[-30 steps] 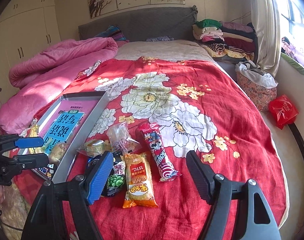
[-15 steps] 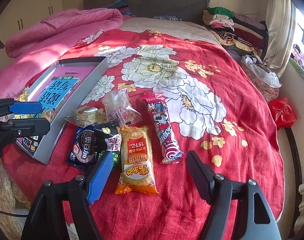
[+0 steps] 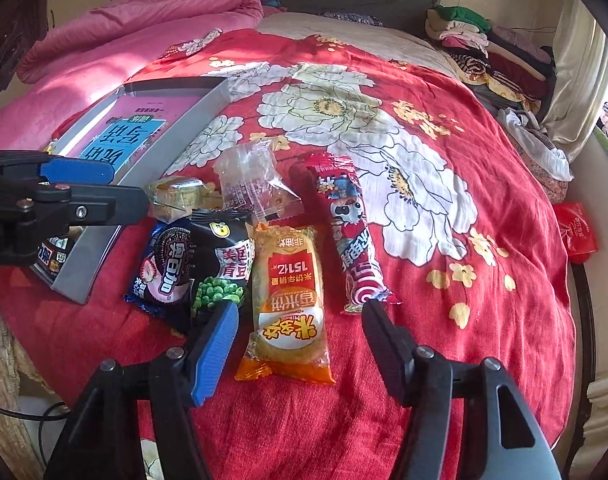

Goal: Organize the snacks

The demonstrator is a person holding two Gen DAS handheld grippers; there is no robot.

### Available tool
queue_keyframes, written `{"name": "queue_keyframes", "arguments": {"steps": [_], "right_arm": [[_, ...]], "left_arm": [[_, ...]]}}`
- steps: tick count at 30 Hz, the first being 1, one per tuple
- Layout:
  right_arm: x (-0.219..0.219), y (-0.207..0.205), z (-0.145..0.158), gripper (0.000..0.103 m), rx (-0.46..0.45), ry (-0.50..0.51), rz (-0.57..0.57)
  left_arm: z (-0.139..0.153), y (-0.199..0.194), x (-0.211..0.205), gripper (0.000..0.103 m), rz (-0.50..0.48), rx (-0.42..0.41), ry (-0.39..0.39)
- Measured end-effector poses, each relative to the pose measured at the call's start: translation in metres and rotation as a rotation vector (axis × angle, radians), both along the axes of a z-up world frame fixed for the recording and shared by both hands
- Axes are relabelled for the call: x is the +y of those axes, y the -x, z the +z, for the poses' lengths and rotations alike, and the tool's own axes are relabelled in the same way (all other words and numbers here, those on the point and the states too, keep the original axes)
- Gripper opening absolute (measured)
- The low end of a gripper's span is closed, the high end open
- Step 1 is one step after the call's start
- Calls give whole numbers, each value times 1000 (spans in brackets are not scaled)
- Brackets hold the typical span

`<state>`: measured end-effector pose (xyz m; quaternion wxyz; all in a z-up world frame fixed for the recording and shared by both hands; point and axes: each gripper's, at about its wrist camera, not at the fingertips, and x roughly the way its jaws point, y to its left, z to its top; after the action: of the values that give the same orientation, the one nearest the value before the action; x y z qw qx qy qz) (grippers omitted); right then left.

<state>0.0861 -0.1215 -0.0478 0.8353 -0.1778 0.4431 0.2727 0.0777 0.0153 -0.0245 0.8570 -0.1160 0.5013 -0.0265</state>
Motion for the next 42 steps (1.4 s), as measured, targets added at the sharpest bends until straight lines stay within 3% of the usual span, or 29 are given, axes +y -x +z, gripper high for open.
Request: {"name": "queue_keyframes", "arguments": {"steps": [7,11,22,24,28,31,42], "right_arm": [[9,-2,-9,59,10,31,29],[15,-1,-13,48,18,38,60],[19,-13,-21,43,43,21,44],[17,-15,-21,41,56,0,34],[7,-21,-17,38,98,-77,8],[0,-24,-15,37,132,-143,-12],[-19,-26,-2,37,169,-297,-48]], "left_arm": [[-10,-14,-2,71,13,31,21],[-15,-19,-3,71,25,51,-2],[-25,-30,-6,71,43,79,25],[-28,-32,-7,67,50,94,21],[-35,-36,-6,51,68,114,27],[-36,-36,-7,47,69,105,21],[-30,-24,1,45,61,61,96]]}}
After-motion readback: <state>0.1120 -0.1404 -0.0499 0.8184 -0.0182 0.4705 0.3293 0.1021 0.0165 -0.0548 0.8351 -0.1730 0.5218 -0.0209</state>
